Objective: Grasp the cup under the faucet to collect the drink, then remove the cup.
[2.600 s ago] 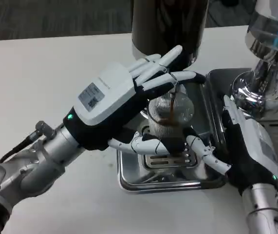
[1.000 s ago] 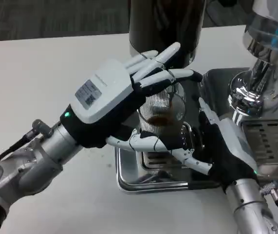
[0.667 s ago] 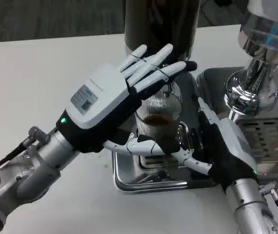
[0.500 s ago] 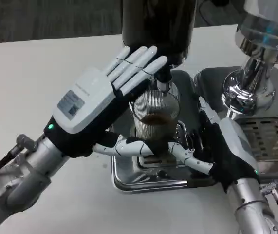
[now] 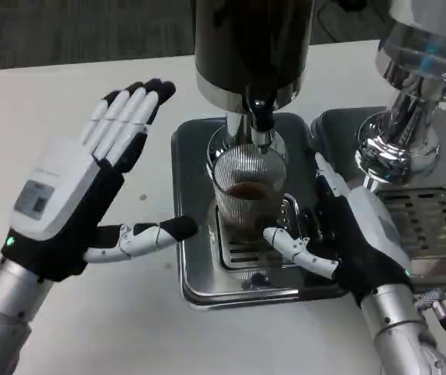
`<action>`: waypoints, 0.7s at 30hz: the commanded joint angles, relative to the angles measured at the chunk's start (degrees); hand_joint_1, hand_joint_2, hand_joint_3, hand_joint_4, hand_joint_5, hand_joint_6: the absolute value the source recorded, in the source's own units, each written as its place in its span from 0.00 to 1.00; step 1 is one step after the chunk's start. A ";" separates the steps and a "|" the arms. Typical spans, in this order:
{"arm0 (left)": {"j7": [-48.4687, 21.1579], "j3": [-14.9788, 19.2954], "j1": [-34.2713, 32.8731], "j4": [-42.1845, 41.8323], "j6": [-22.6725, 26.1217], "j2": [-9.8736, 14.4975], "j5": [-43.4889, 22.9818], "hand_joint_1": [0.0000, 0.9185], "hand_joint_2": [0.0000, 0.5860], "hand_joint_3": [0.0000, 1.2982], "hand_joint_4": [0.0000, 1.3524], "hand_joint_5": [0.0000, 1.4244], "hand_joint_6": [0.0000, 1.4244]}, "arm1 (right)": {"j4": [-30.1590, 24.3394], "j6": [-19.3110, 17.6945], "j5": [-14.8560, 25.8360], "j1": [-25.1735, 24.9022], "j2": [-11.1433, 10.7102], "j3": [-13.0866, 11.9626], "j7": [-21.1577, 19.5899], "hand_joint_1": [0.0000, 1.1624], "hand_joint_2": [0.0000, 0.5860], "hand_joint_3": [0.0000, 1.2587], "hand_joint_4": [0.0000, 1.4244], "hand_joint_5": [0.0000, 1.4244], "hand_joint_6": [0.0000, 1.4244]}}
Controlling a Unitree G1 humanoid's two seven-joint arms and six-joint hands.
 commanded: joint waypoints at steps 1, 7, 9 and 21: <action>0.71 1.55 3.98 3.02 2.16 -0.39 -2.53 0.00 0.13 0.01 0.00 0.00 0.00 | 0.64 -1.20 0.09 -1.23 -0.29 0.02 0.29 0.41 0.36 0.00 0.00 0.00 0.00; 0.60 0.57 6.14 5.72 4.48 -0.99 -2.45 0.00 0.15 0.00 0.00 0.00 0.00 | 2.00 -1.97 1.29 -2.56 -0.31 0.31 1.17 0.41 0.37 0.00 0.00 0.00 0.00; 0.63 0.01 6.40 6.11 4.98 -1.02 -2.09 0.00 0.15 0.00 0.00 0.00 0.00 | 2.36 -2.00 1.41 -2.96 -0.20 0.30 1.20 0.41 0.37 0.00 0.00 0.00 0.00; -0.11 -2.03 6.68 8.90 6.74 -0.61 -2.51 0.00 0.18 0.06 0.00 0.00 0.00 | 4.33 -3.66 2.64 -4.36 0.31 0.48 1.92 0.41 0.36 0.00 0.00 0.00 0.03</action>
